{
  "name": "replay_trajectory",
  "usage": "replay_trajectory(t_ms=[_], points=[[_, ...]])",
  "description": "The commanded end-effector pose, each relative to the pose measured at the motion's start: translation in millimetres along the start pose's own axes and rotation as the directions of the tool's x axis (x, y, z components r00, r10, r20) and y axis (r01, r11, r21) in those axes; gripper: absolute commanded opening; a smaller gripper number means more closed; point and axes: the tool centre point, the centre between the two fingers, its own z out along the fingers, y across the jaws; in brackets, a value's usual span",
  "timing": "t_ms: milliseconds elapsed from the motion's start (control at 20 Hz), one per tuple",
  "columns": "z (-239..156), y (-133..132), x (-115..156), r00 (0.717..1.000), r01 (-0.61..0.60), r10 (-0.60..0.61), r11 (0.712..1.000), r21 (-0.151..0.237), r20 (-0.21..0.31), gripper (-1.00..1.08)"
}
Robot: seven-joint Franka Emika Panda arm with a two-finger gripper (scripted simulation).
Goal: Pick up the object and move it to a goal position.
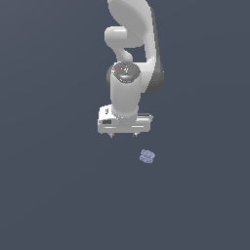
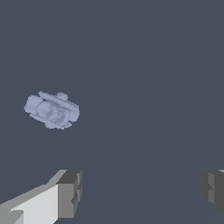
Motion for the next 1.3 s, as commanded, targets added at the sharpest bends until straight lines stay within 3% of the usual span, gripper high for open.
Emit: replay_trajectory(t_ms=[0,450,800,1250], points=[[0,0,0,1.000,0.000,0.000,1.000,0.000,0.000,1.00],[11,-27,-5,0.999,0.012,-0.013,0.999,0.032,0.032,1.00],[11,-28,-4,0.999,0.024,-0.025,0.999,0.032,0.031,1.00],[17,-36,2,0.989,0.146,-0.147,0.989,0.029,0.025,1.00]])
